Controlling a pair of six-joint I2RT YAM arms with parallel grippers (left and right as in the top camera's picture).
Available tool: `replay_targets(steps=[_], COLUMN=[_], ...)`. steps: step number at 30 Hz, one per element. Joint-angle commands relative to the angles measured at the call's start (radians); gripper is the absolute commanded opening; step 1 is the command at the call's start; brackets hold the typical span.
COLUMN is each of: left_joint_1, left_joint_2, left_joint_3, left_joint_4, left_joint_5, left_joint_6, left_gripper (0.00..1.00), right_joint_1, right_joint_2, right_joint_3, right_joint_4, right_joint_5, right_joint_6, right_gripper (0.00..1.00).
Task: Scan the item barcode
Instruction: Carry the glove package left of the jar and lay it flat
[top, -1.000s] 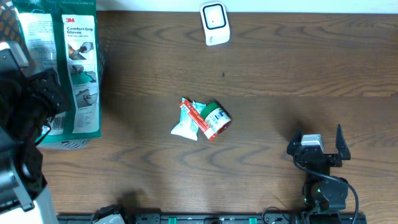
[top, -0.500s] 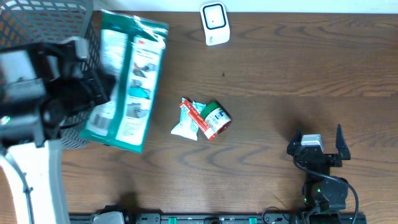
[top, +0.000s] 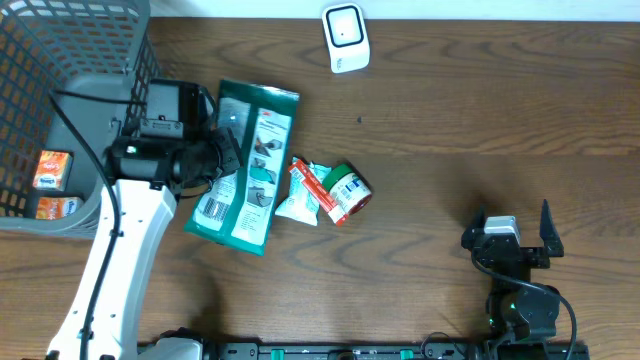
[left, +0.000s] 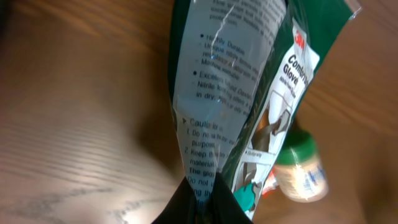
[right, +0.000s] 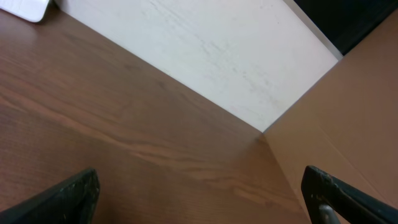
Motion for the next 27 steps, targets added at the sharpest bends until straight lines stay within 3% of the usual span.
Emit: replay_targets(steps=[1, 10, 27], left_joint_1=[-0.001, -0.001, -0.002], left_joint_2=[-0.001, 0.108, 0.33], left_joint_3=[-0.059, -0.185, -0.188], left_joint_4=[0.074, 0.181, 0.223], left_joint_5=[-0.156, -0.148, -0.072], left_joint_6=[-0.116, -0.107, -0.108], left_gripper=[0.07, 0.07, 0.07], right_joint_1=[0.007, 0.007, 0.007], right_joint_2=[-0.003, -0.003, -0.004], right_joint_3=[0.0, 0.0, 0.0], right_joint_4=[-0.004, -0.004, -0.004], right_joint_5=[0.01, 0.01, 0.01], right_joint_6=[-0.006, -0.006, -0.006], right_gripper=[0.99, 0.99, 0.99])
